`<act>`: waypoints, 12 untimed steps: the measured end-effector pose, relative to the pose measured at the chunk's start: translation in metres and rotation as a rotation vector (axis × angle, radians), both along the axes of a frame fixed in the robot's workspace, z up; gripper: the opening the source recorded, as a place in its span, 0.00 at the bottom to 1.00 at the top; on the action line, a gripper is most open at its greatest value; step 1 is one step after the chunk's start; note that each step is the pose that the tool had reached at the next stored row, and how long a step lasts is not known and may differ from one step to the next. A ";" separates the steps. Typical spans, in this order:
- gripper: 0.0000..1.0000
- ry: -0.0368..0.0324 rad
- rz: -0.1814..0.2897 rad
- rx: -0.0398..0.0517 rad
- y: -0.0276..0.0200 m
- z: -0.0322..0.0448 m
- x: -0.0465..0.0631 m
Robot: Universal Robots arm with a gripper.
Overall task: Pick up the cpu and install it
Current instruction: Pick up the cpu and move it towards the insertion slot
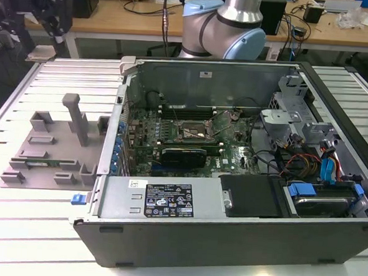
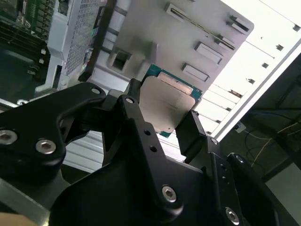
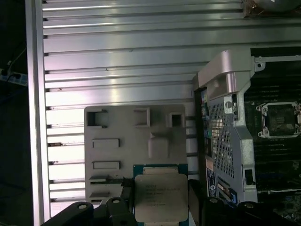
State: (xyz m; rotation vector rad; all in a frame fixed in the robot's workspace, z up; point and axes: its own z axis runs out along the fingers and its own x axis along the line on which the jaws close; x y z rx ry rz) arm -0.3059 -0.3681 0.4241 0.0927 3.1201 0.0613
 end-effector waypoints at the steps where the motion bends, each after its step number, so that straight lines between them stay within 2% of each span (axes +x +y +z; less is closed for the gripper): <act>1: 0.55 -0.0001 0.000 0.0000 0.0000 0.0000 0.004; 12: 0.55 0.0000 0.000 0.0000 0.0005 0.0000 0.045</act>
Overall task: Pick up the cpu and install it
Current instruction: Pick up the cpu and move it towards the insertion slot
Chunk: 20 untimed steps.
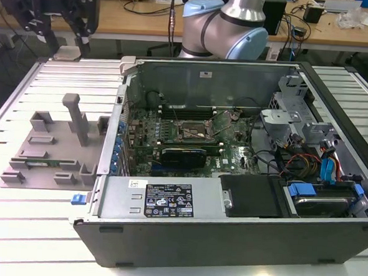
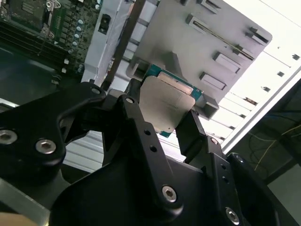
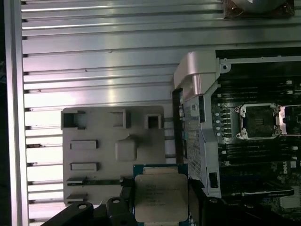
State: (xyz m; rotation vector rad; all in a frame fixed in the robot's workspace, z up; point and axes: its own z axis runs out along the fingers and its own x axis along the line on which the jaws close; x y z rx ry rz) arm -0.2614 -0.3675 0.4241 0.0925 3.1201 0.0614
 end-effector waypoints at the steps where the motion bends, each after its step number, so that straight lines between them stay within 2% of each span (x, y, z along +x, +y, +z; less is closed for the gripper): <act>1: 0.55 0.0000 0.000 0.0000 0.0000 0.0000 0.003; 6: 0.55 0.0001 0.000 -0.0001 0.0001 0.0001 0.023; 12: 0.55 0.0000 0.000 -0.0001 0.0003 0.0000 0.053; 16: 0.55 0.0001 0.000 -0.0001 0.0006 0.0001 0.068; 20: 0.55 0.0001 0.000 -0.0001 0.0006 0.0001 0.072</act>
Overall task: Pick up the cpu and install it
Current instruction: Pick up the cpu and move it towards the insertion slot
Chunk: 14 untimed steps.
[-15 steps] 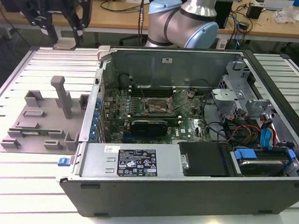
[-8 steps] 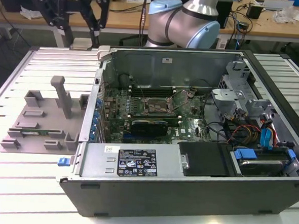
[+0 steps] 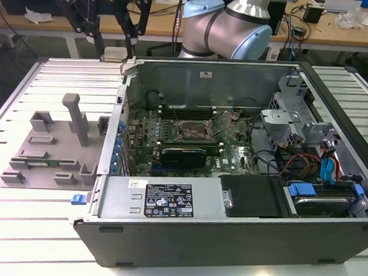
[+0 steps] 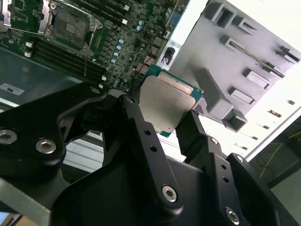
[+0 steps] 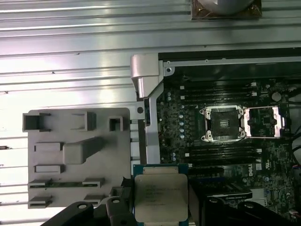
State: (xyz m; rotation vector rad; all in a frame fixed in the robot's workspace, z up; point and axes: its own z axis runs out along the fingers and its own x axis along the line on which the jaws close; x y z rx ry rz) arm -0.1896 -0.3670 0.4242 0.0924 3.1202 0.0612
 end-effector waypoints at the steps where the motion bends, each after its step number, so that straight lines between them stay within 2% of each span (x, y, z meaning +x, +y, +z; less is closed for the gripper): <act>1: 0.55 0.0000 0.000 0.0000 0.0000 0.0000 0.000; 6: 0.55 0.0000 0.000 0.0000 0.0003 -0.0019 0.003; 11: 0.55 0.0000 0.000 0.0005 0.0035 -0.0152 0.012; 14: 0.55 0.0000 0.000 0.0006 0.0063 -0.0207 0.021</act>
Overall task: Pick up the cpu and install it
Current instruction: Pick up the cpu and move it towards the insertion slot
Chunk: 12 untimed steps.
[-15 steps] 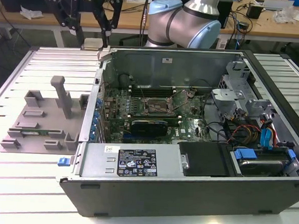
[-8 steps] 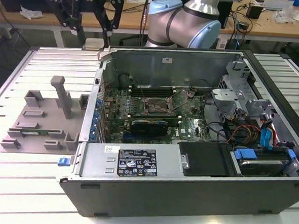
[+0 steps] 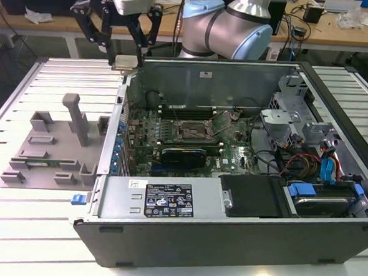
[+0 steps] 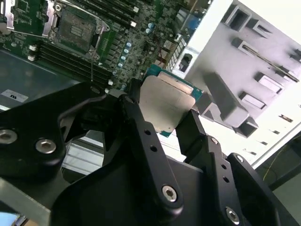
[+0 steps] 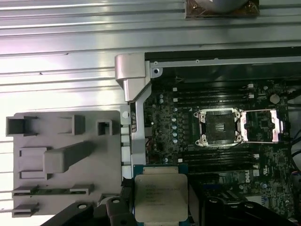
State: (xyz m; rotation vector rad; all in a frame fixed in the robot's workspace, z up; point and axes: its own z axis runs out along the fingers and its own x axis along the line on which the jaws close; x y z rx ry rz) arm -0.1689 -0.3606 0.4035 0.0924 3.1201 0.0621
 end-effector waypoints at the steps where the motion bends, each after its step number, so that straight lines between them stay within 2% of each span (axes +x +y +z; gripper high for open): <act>1: 0.55 0.0001 0.000 0.0000 0.0007 -0.0012 0.003; 5: 0.55 0.0002 0.000 -0.0002 0.0029 -0.0101 0.028; 12: 0.55 0.0002 0.000 -0.0014 0.0040 -0.0249 0.061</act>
